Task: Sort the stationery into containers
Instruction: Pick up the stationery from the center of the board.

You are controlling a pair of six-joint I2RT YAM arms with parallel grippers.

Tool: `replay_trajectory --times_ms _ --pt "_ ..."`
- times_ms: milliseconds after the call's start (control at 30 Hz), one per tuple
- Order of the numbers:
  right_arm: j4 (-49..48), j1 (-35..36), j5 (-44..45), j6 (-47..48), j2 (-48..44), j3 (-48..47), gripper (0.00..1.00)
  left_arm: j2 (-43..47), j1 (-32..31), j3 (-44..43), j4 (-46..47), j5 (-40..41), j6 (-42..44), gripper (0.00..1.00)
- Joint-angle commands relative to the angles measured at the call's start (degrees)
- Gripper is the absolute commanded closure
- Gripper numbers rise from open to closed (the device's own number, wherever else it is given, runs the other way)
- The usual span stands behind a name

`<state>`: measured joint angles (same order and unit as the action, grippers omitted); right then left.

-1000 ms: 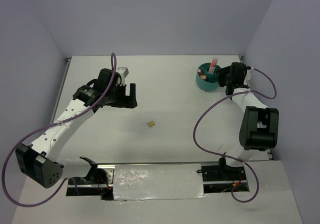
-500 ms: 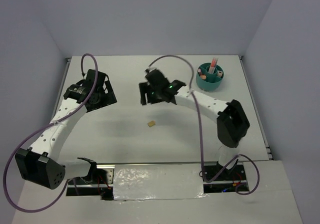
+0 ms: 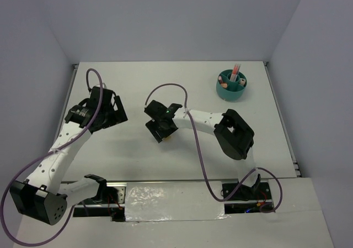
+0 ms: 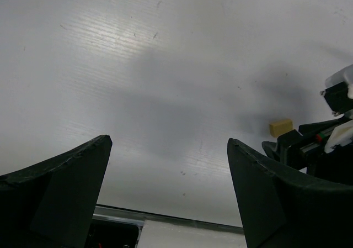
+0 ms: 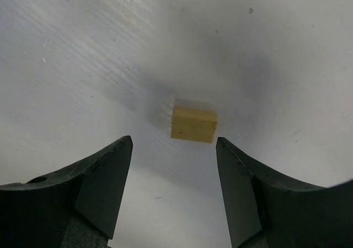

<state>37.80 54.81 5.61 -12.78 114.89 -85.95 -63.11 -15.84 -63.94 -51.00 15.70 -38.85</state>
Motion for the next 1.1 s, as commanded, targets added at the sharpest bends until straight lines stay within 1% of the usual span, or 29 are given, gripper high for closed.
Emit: replay_trajectory --times_ms 0,200,400,467,500,533,633,667,700,800,833,933,967,1000,1033,1067 --pt "0.5 -0.2 1.5 0.2 0.7 -1.9 0.3 1.5 0.2 1.5 1.9 -1.4 1.9 0.01" --pt "-0.4 -0.2 2.8 -0.8 2.6 -1.0 0.31 1.7 0.2 1.6 2.5 -2.7 3.2 0.01" --pt "-1.8 -0.4 1.5 -1.8 4.6 -0.1 0.32 0.9 0.2 0.0 2.3 -2.7 4.5 0.01" --pt "-2.5 -0.7 1.2 -2.3 5.2 0.6 0.34 0.7 0.2 0.0 2.5 -3.0 4.7 0.01" --pt "-2.6 -0.8 1.0 -2.6 5.2 0.9 0.38 0.7 0.2 -0.1 2.5 -3.3 4.7 0.01" --pt "-3.0 -0.8 0.7 -2.7 4.6 1.0 0.57 0.6 0.2 -0.1 2.6 -3.5 4.8 0.01" --pt "-4.3 -1.2 0.9 -3.4 2.1 1.8 0.75 0.6 0.2 0.0 2.7 -3.4 5.4 0.01" --pt "-4.6 -1.5 1.1 -3.7 1.1 2.1 0.77 0.6 0.2 0.1 3.0 -3.4 5.5 0.01" --pt "-4.8 -2.0 1.2 -4.6 0.2 2.3 0.81 0.5 0.2 0.4 3.0 -3.5 5.6 0.01" --pt "-6.2 -6.7 0.4 -5.9 -7.9 4.0 0.83 0.3 0.2 0.5 3.4 -4.9 6.2 0.01" --pt "-6.1 -10.8 0.2 -5.9 -9.6 4.6 0.81 0.3 0.2 0.5 3.5 -5.5 6.4 0.01" --pt "-4.8 -18.7 1.9 -4.1 -16.1 4.8 0.8 0.4 0.2 0.4 4.1 -7.6 7.2 0.01" --pt "-4.4 -24.2 2.6 -1.9 -17.2 4.8 0.8 0.5 0.2 0.5 4.4 -8.6 7.6 0.01" --pt "-3.5 -26.7 3.0 -0.6 -18.5 4.5 0.8 0.5 0.2 0.6 4.7 -9.1 7.9 0.01" --pt "-2.7 -31.6 3.6 2.2 -18.6 3.3 0.8 0.6 0.2 0.9 4.8 -10.2 8.3 0.01" --pt "-2.0 -33.5 4.1 3.6 -18.3 2.5 0.8 0.6 0.2 1.2 4.9 -10.7 8.4 0.01"
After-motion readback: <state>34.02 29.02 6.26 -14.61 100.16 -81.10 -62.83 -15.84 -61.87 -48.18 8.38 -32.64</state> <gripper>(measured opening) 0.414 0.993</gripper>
